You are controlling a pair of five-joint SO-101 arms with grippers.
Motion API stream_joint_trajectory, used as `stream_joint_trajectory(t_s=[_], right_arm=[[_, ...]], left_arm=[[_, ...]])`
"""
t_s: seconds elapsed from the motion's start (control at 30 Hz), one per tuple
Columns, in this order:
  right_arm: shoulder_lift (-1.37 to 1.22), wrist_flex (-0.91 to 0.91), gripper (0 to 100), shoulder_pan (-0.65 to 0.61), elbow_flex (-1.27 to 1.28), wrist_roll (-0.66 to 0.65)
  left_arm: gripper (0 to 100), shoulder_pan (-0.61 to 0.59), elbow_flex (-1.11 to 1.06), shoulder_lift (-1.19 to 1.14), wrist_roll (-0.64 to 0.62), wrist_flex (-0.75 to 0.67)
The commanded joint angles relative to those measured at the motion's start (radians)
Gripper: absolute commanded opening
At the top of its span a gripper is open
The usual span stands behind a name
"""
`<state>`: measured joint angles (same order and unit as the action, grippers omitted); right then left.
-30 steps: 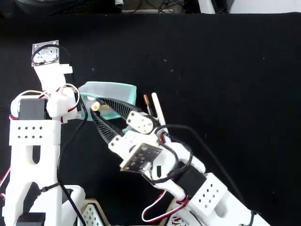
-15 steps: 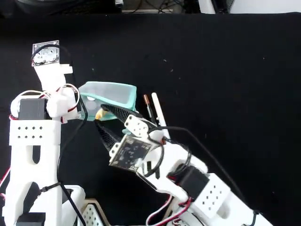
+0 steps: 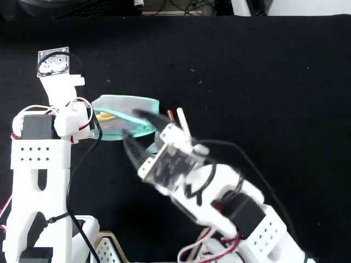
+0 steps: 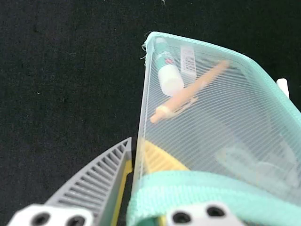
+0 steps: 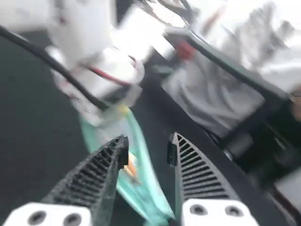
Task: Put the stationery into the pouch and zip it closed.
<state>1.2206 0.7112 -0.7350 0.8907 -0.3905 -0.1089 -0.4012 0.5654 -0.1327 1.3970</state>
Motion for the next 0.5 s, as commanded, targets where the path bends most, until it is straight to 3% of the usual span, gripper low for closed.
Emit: stream_joint_trajectory(t_s=[0.0,0.1,0.2,0.47], right_arm=[[0.012,0.037,14.5,0.203,-0.039,0.072],[-0.002,0.063,14.5,0.391,0.005,0.252],[-0.050,0.049,14.7,0.535,0.067,0.338],[-0.418,-0.184,14.5,0.568,0.151,0.353]], left_arm=[[3,0.004,0.008,-0.002,0.008,-0.002],[3,0.010,0.045,-0.009,0.035,0.005],[3,0.001,0.088,-0.009,0.058,0.023],[3,-0.007,0.352,-0.068,0.123,0.230]])
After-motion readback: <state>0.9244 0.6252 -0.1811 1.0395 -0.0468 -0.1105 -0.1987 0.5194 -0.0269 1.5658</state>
